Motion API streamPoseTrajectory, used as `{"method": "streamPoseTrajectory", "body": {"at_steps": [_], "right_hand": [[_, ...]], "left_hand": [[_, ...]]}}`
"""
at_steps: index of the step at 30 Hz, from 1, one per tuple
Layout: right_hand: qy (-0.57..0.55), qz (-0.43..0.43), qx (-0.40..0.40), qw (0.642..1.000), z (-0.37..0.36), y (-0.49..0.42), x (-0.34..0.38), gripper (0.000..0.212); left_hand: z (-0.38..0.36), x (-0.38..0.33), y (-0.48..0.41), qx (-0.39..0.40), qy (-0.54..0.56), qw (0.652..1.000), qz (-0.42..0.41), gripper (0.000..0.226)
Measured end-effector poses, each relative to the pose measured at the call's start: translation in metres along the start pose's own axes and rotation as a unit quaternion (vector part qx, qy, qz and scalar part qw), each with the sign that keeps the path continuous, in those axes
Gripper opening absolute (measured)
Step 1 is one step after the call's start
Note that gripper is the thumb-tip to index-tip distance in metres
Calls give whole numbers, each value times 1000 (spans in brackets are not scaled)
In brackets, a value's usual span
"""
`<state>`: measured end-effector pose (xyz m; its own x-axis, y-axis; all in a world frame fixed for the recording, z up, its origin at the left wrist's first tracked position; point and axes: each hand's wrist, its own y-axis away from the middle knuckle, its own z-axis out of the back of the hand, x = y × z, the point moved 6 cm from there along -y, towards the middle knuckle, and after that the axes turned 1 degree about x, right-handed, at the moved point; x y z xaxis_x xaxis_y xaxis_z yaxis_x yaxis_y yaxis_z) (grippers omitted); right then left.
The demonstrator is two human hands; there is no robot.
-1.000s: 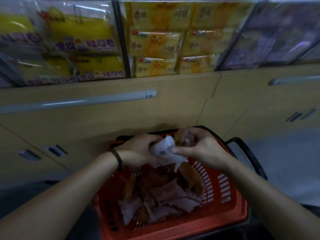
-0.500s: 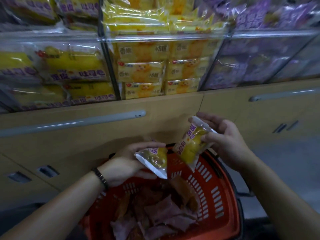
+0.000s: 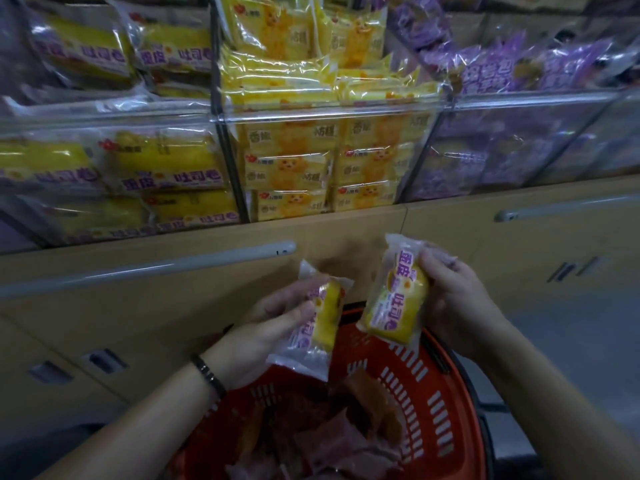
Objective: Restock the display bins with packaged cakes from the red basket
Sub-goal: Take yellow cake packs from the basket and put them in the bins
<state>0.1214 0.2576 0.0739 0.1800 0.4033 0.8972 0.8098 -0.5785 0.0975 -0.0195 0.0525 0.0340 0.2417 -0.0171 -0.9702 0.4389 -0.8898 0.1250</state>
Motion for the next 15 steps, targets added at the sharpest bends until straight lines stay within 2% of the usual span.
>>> {"method": "streamPoseTrajectory", "body": {"at_steps": [3, 5, 7, 9, 12, 15], "right_hand": [[1, -83, -1, 997, -6, 2, -19, 59], [40, -131, 19, 990, -12, 7, -25, 61], [79, -167, 75, 980, -21, 13, -29, 47], [126, -192, 101, 968, -27, 19, -31, 46], [164, -210, 99, 959, -27, 19, -38, 64], [150, -190, 128, 962, -36, 17, -38, 63]], "left_hand": [[-2, -8, -1, -26, -35, 997, -60, 71], [2, -5, -2, -55, -41, 996, -57, 86], [4, 1, -3, -73, -47, 996, -35, 94], [6, 1, -1, -80, -40, 996, -28, 91], [6, 4, -1, -97, 44, 994, -8, 69], [8, -7, 4, -124, 75, 989, -21, 53]]}}
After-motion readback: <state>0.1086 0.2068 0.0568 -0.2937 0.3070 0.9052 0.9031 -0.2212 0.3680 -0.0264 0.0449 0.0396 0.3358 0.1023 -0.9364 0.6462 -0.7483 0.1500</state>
